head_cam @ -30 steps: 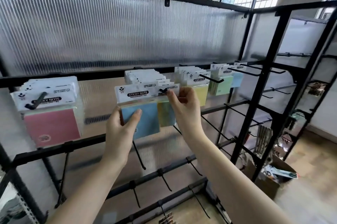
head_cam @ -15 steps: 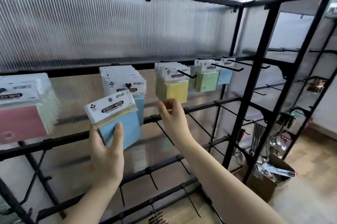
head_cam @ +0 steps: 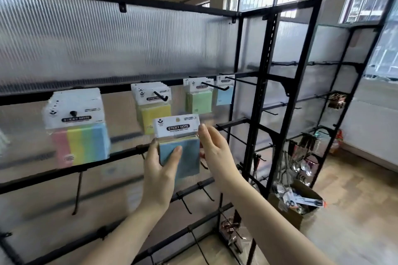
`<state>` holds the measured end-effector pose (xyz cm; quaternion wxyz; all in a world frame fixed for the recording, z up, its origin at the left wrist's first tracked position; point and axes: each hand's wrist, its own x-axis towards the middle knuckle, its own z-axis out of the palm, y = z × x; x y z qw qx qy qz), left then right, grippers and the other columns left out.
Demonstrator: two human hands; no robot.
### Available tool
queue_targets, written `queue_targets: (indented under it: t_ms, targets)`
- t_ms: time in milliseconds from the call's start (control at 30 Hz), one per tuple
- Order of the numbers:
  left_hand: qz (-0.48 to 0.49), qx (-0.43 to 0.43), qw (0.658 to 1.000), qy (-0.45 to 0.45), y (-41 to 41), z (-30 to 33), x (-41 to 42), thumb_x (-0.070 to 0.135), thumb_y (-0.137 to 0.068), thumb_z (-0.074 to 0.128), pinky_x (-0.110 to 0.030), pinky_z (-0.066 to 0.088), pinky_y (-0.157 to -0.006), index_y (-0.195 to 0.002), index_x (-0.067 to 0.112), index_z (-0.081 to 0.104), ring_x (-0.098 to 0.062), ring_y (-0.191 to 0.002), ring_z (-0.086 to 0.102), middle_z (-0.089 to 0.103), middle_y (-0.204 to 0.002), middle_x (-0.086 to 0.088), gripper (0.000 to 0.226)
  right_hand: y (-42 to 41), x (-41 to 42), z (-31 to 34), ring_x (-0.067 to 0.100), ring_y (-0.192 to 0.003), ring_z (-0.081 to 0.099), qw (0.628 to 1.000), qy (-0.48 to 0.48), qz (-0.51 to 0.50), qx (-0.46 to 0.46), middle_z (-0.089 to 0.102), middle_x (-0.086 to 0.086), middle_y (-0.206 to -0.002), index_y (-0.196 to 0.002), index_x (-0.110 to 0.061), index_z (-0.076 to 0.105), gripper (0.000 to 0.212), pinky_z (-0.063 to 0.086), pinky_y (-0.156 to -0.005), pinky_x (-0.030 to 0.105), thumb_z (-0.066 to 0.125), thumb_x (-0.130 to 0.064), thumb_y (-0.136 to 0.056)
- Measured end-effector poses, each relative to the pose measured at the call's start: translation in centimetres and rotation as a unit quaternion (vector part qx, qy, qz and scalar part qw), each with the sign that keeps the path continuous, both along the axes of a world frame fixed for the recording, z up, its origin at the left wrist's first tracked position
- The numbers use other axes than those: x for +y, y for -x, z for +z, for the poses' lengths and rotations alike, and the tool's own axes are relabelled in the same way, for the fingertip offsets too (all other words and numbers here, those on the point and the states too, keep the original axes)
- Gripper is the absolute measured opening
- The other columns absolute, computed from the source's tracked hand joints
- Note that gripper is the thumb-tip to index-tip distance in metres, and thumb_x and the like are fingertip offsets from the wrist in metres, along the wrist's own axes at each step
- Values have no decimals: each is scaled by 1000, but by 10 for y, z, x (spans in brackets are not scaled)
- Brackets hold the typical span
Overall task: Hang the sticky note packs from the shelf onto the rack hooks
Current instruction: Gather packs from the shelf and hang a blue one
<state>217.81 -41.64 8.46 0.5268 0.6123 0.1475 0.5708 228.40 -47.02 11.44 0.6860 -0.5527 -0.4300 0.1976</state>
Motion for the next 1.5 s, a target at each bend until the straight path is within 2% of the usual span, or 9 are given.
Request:
queue_targets:
  t_ms: [100, 333, 567, 700, 867, 1000, 1167, 1333, 1500]
  targets:
    - [-33, 17, 999, 4, -29, 7, -10, 25, -85, 61, -12, 49, -73, -110, 28, 58, -4, -94, 65, 69, -103, 14, 26, -19, -15, 9, 32, -92, 61, 999, -20, -37, -8, 65, 21, -102, -99, -3, 60, 40, 49, -85, 43, 49, -40, -93]
    - [-121, 87, 989, -9, -102, 17, -17, 17, -95, 53, -10, 46, -81, -113, 32, 52, 2, -99, 61, 64, -110, 12, 23, -81, -23, 8, -8, -62, 52, 993, -15, -111, 31, 57, -2, -81, -89, -13, 55, 27, 40, -59, 5, 52, -39, -94]
    - [-157, 149, 976, -20, -175, 26, -1, 38, -94, 50, -24, 49, -81, -100, 30, 57, -4, -91, 63, 67, -98, 7, 12, -156, -17, 10, -1, -60, 47, 972, -28, -232, 10, 51, 0, -75, -92, -3, 55, 25, 37, -53, 7, 58, -27, -95]
    - [-129, 138, 981, -52, -225, 47, 19, 43, -93, 51, -12, 37, -54, -85, 15, 55, 1, -53, 45, 50, -66, 5, 29, -198, -2, 21, -10, -54, 49, 964, -41, -264, -13, 53, -7, -71, -81, -17, 53, 16, 38, -53, 5, 61, -23, -93]
    - [-106, 99, 987, -67, -275, 63, 39, 39, -93, 53, -29, 42, -58, -87, -6, 58, -15, -63, 49, 59, -75, -25, 45, -236, 13, 30, -6, -57, 52, 957, -57, -281, -37, 59, -14, -67, -78, -20, 55, 16, 42, -57, 12, 61, -24, -93]
    - [-99, 75, 990, -67, -302, 61, 48, 35, -94, 55, -11, 33, -45, -65, 12, 54, 0, -46, 42, 51, -50, 6, 37, -259, 25, 32, 1, -57, 50, 952, -77, -292, -45, 57, -12, -64, -75, -14, 54, 22, 41, -57, 16, 62, -25, -92]
    - [-83, 37, 994, -62, -312, 55, 54, 29, -96, 52, -7, 32, -47, -61, 22, 48, 2, -46, 42, 48, -47, 16, 36, -269, 34, 30, 1, -60, 55, 961, -85, -259, -50, 62, -13, -64, -81, -15, 61, 17, 45, -59, 17, 63, -27, -92]
    - [-63, 24, 995, -68, -318, 50, 58, 39, -94, 53, -10, 30, -48, -61, 17, 47, 0, -46, 38, 42, -48, 14, 40, -281, 39, 28, 10, -65, 55, 971, -103, -210, -42, 65, 4, -68, -84, 1, 60, 32, 44, -63, 23, 63, -30, -91]
    - [-29, 15, 996, -80, -323, 51, 58, 50, -87, 49, -18, 35, -53, -69, 4, 49, -4, -53, 41, 45, -56, 5, 50, -293, 43, 28, 3, -59, 51, 981, -108, -155, -40, 60, -9, -63, -77, -2, 60, 29, 39, -56, 11, 63, -28, -90]
